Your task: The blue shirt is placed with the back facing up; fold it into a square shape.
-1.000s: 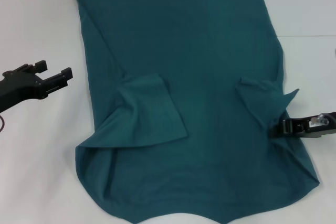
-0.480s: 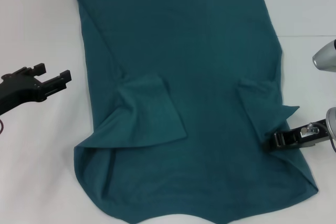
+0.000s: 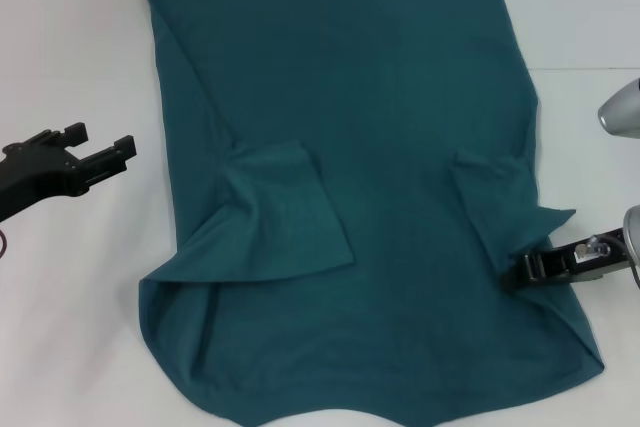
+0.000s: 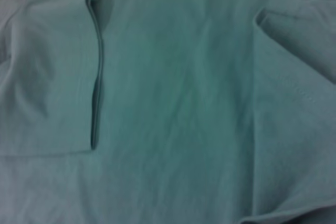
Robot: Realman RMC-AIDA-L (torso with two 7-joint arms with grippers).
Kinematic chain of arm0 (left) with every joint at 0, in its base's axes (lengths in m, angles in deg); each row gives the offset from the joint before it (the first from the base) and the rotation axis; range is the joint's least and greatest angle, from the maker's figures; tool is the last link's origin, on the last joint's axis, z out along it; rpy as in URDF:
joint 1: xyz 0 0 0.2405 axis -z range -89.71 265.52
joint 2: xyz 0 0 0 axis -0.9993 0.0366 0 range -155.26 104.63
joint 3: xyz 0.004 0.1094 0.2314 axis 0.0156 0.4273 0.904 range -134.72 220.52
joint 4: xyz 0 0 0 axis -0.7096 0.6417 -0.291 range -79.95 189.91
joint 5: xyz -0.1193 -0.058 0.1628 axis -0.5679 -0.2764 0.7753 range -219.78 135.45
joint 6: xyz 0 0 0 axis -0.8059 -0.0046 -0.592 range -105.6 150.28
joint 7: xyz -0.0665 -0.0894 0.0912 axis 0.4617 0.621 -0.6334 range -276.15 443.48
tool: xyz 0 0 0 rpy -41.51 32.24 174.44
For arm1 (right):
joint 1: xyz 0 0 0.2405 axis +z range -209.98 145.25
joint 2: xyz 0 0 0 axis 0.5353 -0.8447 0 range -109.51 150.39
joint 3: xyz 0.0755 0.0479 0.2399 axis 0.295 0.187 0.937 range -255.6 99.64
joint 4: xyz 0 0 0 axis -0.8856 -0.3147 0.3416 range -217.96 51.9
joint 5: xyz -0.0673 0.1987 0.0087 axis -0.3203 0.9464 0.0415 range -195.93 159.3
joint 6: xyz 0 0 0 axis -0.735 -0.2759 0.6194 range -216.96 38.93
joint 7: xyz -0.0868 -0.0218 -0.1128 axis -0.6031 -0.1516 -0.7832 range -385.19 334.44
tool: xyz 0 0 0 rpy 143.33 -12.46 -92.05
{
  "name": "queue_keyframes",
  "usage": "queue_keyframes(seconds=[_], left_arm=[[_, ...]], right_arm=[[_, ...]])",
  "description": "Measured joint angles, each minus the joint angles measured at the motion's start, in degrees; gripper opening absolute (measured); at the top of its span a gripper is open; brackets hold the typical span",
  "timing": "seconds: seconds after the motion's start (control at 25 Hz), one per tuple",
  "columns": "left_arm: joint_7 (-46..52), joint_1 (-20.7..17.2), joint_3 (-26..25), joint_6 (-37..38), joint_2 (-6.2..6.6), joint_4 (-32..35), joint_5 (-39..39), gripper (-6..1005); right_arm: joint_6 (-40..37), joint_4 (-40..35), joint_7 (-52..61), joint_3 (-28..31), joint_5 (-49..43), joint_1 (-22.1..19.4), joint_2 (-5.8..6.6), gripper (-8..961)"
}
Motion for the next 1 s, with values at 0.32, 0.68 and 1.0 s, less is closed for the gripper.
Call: queue_keyframes(seconds=[0.32,0.68,1.0], left_arm=[[-0.01,-0.03,-0.70,0.27,-0.01,0.00,0.00,795],[-0.03,-0.03,-1.40,0.29,0.09,0.00,0.00,795],[0.08,-0.02,-2.83,1.14,0.29,0.00,0.00,798]], right_arm=[[-0.12,-0.10,-0.51,0.80,0.58,-0.01,0.06,4],[-0.23,-0.26,-0.68,0.39,0.66,1.34,0.06,127],[0.13,-0.99,-0.72,0.77,0.82,1.38,0.00,272]])
